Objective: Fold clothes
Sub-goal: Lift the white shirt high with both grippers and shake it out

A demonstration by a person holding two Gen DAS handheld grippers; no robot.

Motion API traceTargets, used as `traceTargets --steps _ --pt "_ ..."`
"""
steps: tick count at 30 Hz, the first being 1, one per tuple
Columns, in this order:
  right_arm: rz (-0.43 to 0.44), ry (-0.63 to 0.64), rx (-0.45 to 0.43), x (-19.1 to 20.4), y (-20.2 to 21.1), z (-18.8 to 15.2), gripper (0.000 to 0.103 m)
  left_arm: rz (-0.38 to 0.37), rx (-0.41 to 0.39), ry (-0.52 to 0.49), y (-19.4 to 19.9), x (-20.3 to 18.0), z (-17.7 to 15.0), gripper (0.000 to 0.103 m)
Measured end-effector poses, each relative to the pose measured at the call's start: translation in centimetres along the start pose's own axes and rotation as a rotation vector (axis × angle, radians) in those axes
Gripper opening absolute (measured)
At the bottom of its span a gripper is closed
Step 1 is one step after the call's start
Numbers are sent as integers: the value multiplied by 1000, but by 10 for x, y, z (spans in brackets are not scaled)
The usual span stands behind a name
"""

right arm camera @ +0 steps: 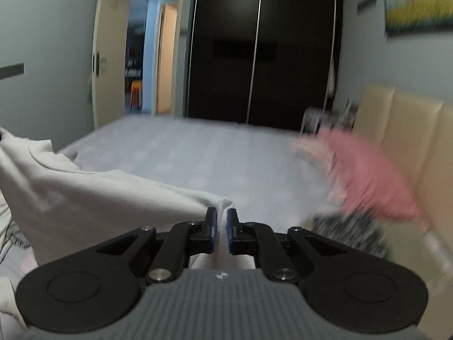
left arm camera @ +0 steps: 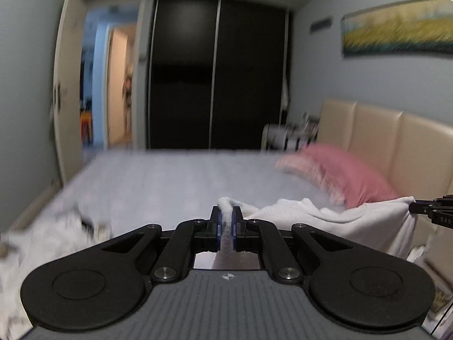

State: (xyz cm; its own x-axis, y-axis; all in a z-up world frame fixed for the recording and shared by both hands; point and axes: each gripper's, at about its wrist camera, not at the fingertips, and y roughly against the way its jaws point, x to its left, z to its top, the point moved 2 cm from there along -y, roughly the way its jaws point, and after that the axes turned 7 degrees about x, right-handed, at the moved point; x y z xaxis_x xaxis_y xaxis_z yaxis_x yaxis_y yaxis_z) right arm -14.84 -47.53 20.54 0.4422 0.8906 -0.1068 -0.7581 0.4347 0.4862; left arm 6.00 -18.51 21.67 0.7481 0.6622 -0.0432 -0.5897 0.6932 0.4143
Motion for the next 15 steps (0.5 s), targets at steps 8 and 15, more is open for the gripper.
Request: traceTargets --steps 8,15 --pt "-116 12 -332 -2 141 56 8 -18 -244 -34 102 -30 57 5" --pt "-149 -7 -496 -2 231 54 8 -39 -343 -43 166 -49 62 5"
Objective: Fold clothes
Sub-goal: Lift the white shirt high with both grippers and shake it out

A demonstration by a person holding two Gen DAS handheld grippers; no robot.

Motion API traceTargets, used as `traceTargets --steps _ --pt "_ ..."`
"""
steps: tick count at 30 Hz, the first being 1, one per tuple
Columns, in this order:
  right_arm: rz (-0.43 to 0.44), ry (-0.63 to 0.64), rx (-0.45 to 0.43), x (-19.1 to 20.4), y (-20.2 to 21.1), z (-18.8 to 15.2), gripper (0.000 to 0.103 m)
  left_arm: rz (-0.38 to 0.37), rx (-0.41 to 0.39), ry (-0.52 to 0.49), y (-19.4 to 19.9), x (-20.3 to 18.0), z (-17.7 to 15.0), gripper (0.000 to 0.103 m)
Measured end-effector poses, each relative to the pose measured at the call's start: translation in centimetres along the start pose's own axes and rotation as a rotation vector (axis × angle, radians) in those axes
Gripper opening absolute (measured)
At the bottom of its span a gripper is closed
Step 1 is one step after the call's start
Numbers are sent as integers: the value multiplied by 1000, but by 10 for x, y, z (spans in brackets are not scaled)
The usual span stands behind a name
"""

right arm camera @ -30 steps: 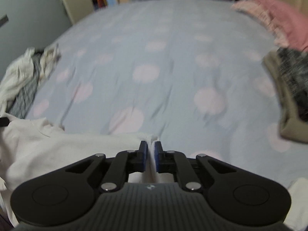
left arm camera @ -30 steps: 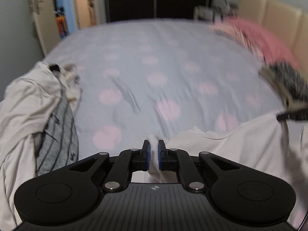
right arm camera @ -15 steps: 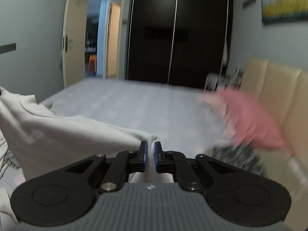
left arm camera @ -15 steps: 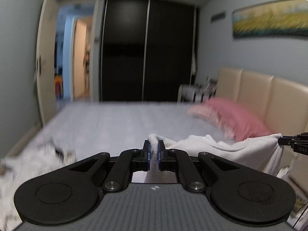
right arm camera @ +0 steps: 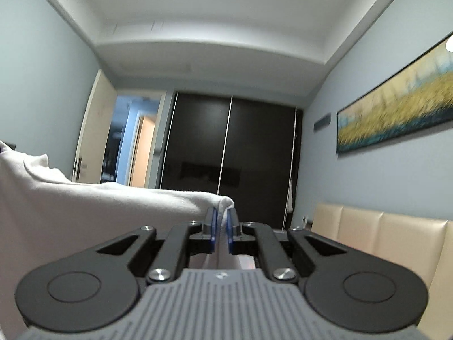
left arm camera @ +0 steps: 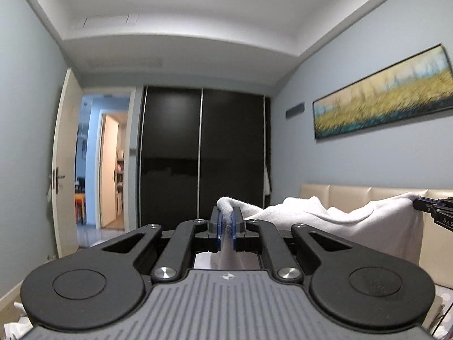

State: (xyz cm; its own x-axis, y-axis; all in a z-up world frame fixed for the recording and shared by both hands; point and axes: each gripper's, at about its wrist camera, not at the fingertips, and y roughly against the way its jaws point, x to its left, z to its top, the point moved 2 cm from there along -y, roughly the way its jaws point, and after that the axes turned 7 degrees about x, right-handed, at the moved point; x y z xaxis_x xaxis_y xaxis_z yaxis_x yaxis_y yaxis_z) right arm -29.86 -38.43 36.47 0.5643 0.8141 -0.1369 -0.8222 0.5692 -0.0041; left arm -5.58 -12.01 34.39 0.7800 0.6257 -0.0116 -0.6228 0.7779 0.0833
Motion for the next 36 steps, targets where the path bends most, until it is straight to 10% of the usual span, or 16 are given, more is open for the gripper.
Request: traceTargets --steps 9,15,36 --pt "12 -33 -107 -6 60 11 8 -8 -25 -3 40 -4 11 5" --pt "59 -32 -15 2 17 -6 8 55 92 10 -6 14 -13 5" --pt "110 110 642 70 -317 -240 8 181 695 33 -329 81 -233 5"
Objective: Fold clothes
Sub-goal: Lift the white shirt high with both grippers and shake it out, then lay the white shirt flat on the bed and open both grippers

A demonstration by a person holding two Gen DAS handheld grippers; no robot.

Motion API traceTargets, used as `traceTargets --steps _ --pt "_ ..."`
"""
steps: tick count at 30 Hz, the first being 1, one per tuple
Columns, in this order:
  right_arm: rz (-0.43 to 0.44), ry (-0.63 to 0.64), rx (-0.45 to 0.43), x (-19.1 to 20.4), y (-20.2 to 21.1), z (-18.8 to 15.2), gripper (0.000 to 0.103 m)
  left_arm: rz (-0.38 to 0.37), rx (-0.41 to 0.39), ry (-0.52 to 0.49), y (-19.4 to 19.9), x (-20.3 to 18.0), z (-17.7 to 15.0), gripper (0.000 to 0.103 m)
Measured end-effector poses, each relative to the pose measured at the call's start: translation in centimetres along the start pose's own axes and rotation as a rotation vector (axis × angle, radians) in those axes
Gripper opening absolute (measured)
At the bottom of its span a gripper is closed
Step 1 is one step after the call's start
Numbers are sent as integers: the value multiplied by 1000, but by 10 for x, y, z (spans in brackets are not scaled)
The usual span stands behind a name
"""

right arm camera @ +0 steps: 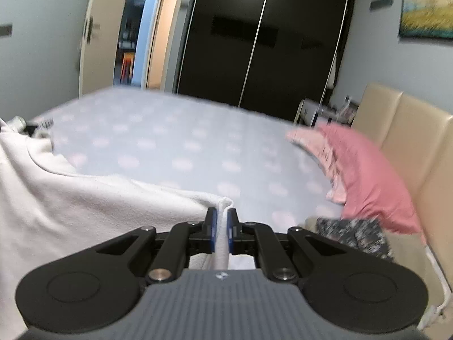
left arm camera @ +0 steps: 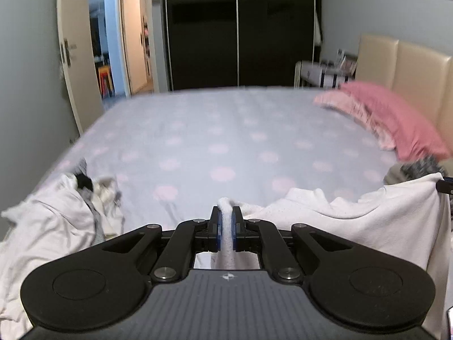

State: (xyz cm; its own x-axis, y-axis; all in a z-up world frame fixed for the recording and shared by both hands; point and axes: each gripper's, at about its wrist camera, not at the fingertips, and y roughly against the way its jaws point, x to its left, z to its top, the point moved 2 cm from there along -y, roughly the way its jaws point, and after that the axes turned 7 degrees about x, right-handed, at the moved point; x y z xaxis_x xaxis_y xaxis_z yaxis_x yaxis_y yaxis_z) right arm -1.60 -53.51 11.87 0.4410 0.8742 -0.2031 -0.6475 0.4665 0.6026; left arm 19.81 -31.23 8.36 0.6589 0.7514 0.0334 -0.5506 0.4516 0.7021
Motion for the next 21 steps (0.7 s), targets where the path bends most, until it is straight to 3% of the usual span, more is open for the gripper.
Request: traceTargets --steps 11,14,16,19,21 --pt "41 14 233 17 -144 -33 9 13 224 -20 -118 -7 -37 5" --pt "52 9 271 22 -165 -40 11 8 280 -8 -135 -5 -45 11" --pt "45 9 298 23 -174 -43 20 17 301 11 -137 -1 -50 12" --pt "28 12 309 22 -174 -46 22 11 307 17 -135 6 -51 20" --pt "31 -5 306 17 -166 -45 29 13 294 19 -125 10 -52 25"
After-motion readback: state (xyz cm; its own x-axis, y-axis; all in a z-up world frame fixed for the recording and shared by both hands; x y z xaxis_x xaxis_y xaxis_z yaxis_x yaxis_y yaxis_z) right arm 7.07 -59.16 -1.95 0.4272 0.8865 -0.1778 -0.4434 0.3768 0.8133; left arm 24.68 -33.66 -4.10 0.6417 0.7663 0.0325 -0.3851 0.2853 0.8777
